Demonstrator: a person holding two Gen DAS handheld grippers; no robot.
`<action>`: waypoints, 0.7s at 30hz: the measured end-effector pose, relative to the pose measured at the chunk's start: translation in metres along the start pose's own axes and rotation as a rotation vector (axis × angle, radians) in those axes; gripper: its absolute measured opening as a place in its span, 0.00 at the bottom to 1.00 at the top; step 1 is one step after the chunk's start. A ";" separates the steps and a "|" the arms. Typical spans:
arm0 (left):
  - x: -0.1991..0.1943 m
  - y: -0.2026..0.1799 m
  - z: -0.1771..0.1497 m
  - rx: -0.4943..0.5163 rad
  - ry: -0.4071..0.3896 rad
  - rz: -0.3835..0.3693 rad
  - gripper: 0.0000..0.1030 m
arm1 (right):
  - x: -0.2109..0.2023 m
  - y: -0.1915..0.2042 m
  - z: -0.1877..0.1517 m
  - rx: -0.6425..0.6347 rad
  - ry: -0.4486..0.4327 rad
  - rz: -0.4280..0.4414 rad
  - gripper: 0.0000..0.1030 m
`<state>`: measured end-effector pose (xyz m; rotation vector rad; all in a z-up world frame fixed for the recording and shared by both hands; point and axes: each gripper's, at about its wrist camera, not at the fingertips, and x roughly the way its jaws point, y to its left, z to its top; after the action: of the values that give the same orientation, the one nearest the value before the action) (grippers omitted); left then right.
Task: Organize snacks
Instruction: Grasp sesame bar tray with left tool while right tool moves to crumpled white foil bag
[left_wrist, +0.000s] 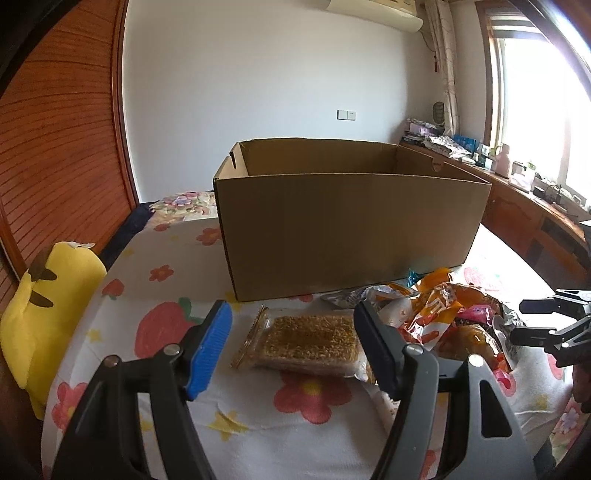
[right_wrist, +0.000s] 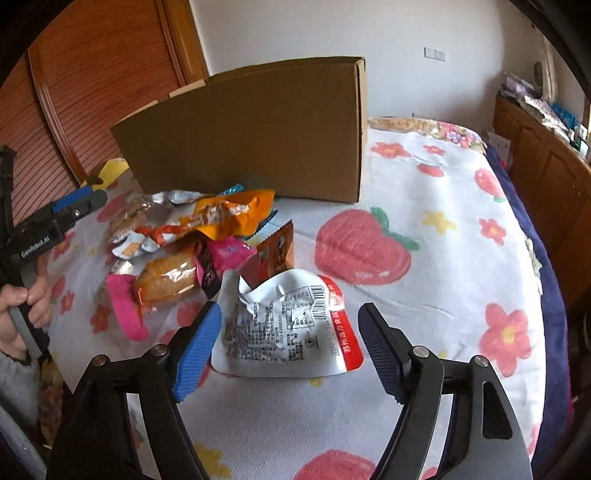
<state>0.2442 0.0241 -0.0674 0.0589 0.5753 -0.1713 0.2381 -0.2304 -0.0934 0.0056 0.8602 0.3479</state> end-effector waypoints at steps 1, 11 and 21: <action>0.000 -0.001 0.000 0.006 0.003 0.004 0.68 | 0.001 0.000 -0.001 0.001 0.001 0.001 0.77; 0.008 -0.010 -0.001 0.042 0.045 0.009 0.72 | 0.017 0.013 0.002 -0.063 0.045 -0.033 0.82; 0.028 -0.015 -0.001 0.068 0.164 -0.033 0.76 | 0.024 0.023 0.001 -0.113 0.070 -0.076 0.87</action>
<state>0.2639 0.0052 -0.0840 0.1304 0.7340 -0.2191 0.2466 -0.2014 -0.1076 -0.1450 0.9064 0.3263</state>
